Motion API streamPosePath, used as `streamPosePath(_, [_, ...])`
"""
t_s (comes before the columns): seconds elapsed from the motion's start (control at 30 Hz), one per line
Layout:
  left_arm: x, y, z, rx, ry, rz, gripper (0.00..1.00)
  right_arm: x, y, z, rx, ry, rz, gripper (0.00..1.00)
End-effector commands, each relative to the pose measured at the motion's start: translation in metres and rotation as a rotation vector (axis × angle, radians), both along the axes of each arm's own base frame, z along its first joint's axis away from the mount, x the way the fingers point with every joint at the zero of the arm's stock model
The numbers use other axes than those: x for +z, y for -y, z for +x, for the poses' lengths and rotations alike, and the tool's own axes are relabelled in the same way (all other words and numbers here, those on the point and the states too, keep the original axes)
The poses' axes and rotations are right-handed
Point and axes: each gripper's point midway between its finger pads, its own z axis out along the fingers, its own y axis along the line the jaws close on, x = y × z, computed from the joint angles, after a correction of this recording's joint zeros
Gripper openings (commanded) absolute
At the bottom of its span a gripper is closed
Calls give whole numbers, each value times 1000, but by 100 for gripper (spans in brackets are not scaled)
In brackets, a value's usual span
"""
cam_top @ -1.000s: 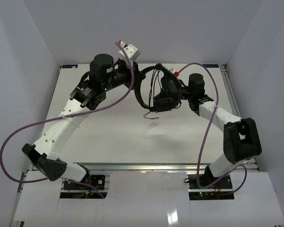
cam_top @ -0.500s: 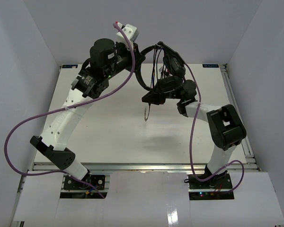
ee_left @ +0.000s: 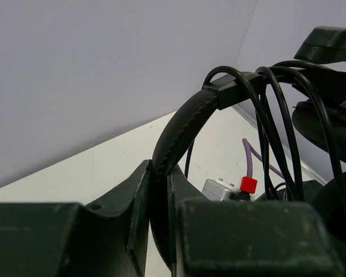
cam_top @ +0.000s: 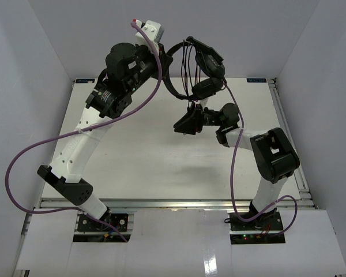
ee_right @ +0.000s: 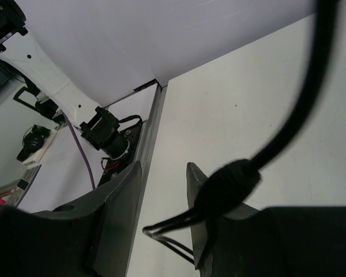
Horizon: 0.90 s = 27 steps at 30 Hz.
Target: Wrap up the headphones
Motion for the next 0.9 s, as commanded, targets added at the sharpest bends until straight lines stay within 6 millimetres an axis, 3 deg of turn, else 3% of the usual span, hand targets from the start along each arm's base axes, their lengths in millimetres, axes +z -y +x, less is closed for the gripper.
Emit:
streamPosePath(0.0, [51,-16,-15,34,110,-102,0,11,0,-7,19,80,39,37])
streamPosePath(0.13, [53,-22,-12,66,119,-102,0,10,1,-8,15,73,37,33])
streamPosePath(0.4, [59,-38,0,177,143,-116,0,-1,5,-14,4,65,5,40])
streamPosePath(0.53, [54,-41,7,201,139,-101,0,-4,7,-19,1,77,-15,33])
streamPosePath(0.73, [45,-51,15,250,135,-71,0,-8,11,-21,-21,132,-55,10])
streamPosePath(0.87, [27,-57,26,286,104,-47,0,-23,15,-18,-74,120,-171,8])
